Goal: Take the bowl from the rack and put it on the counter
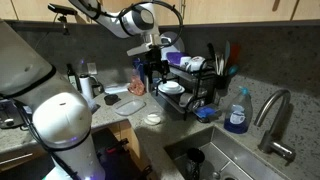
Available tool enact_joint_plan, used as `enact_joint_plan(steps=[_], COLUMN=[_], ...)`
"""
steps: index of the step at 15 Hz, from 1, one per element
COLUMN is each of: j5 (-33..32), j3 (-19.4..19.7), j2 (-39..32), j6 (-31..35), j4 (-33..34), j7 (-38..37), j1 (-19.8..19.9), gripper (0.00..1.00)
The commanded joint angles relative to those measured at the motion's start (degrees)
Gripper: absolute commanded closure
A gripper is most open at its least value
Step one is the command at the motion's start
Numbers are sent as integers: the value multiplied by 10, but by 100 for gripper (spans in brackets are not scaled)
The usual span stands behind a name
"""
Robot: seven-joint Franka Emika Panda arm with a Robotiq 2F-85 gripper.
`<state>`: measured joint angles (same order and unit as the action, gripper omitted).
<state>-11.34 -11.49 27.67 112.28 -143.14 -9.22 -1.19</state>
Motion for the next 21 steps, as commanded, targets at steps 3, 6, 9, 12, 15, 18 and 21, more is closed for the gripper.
enact_joint_plan(steps=[3, 6, 9, 12, 15, 18, 21], j5=[-2, 28, 66, 89, 102, 135, 202], j3=[7, 5, 5, 5, 6, 11, 12], j2=[-13, -49, -87, -131, -179, -222, -263], j6=[0, 21, 75, 157, 251, 333, 402], j4=[5, 15, 20, 24, 31, 40, 55], j7=[-10, -13, 1, 24, 59, 127, 227], j1=[-12, -28, -51, -72, -90, -105, -117], gripper=[0, 0, 0, 0, 0, 0, 0])
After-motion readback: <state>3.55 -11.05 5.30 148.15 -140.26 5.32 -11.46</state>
